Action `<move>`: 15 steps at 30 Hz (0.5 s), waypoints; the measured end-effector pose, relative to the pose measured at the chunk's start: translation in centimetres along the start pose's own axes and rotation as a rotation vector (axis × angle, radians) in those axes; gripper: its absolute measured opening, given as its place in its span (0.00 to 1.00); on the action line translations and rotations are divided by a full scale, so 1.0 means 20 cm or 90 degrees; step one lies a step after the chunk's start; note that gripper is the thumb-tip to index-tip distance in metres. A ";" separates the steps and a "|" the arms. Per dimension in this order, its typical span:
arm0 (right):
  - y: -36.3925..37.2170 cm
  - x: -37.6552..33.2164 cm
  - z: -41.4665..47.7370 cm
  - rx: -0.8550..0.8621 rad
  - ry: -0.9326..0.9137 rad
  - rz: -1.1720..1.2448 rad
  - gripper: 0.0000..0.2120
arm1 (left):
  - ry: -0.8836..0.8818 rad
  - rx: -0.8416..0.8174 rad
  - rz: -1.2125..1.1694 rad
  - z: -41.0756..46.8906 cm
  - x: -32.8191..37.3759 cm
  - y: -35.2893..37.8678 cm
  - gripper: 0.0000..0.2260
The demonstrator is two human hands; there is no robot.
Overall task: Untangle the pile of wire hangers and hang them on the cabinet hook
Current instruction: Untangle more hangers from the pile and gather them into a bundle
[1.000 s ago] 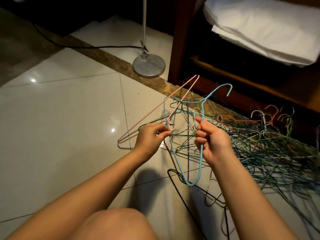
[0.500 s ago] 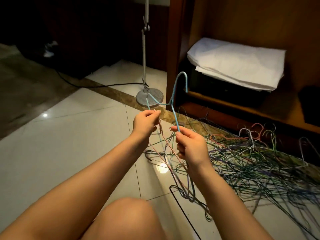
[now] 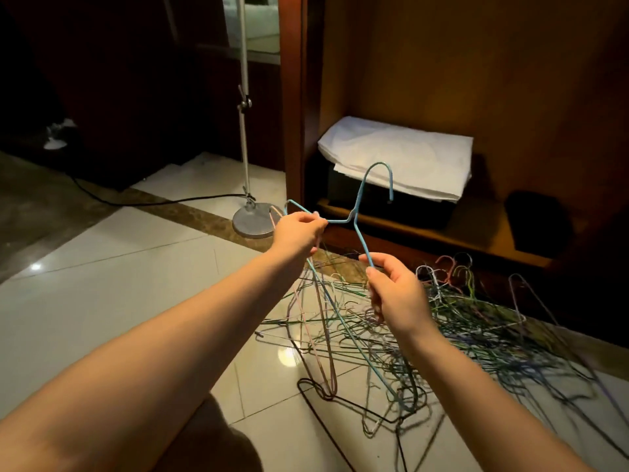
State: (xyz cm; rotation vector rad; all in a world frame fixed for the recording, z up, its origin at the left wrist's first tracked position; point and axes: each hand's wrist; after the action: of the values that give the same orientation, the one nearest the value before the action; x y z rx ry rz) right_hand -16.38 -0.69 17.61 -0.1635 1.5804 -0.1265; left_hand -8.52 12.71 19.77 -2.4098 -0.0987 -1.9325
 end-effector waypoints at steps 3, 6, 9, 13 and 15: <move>-0.07 -0.03 -0.06 -0.017 0.004 0.012 0.11 | -0.080 -0.058 -0.030 -0.08 -0.03 0.16 0.09; -0.10 -0.04 -0.10 -0.039 -0.004 0.077 0.10 | -0.226 -0.192 -0.120 -0.16 -0.03 0.25 0.07; -0.10 -0.03 -0.09 -0.018 -0.008 0.048 0.08 | -0.281 -0.320 -0.155 -0.17 -0.01 0.27 0.12; -0.13 0.01 -0.04 0.086 -0.079 -0.197 0.06 | -0.310 -0.433 -0.282 -0.17 -0.01 0.33 0.29; -0.17 0.02 -0.03 0.139 -0.087 -0.199 0.06 | -0.295 -0.488 -0.317 -0.17 -0.03 0.36 0.35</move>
State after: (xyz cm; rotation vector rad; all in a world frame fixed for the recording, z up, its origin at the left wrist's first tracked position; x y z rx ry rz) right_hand -16.94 -4.04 17.92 -0.2418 1.3853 -0.5193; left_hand -11.36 5.35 19.90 -3.6199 0.0450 -1.7206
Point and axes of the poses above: each hand's wrist, its own z-axis towards the middle knuckle, its own y-axis out of the palm, x = y × z, and after that the axes turned 5 degrees about -x, right-handed
